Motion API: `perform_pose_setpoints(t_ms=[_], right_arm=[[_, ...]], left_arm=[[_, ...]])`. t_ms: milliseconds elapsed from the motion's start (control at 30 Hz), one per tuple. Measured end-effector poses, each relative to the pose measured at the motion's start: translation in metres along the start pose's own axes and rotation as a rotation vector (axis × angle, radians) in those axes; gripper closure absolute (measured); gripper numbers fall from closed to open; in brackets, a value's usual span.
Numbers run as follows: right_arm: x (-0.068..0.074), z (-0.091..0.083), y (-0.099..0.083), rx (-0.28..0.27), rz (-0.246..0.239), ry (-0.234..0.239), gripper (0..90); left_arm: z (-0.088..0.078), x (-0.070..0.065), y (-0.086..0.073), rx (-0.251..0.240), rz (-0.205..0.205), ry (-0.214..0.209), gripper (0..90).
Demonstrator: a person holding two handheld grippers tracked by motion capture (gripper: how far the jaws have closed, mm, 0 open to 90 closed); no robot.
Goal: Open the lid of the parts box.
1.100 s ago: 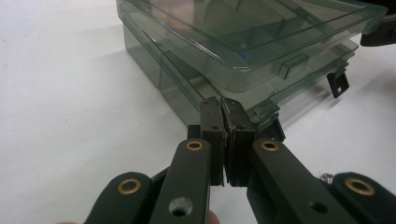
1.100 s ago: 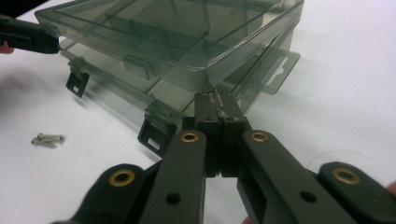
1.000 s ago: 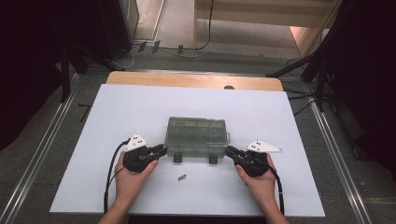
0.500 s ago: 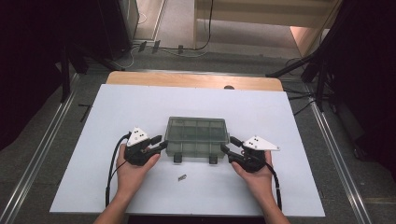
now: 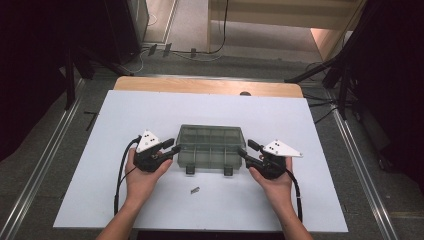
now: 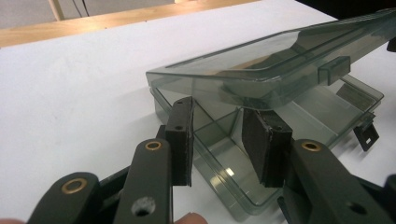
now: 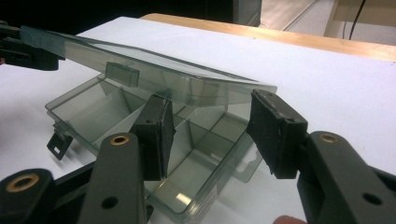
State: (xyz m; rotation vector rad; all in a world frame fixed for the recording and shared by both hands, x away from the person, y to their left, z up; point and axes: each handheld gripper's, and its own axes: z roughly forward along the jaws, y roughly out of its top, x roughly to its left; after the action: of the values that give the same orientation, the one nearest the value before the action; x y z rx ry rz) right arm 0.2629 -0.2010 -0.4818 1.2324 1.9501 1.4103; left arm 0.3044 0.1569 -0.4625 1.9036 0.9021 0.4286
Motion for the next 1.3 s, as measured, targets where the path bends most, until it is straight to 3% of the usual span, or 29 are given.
perform_pose_setpoints(t_ms=[667, 1300], right_arm=[[-0.006, 0.003, 0.022, -0.045, -0.028, -0.023, 59.0], [-0.01, 0.011, 0.036, -0.056, -0.037, -0.019, 67.1]], left_arm=[[-0.001, 0.004, 0.025, -0.048, 0.029, 0.002, 64.7], [0.007, 0.005, 0.037, -0.055, 0.065, 0.006, 65.0]])
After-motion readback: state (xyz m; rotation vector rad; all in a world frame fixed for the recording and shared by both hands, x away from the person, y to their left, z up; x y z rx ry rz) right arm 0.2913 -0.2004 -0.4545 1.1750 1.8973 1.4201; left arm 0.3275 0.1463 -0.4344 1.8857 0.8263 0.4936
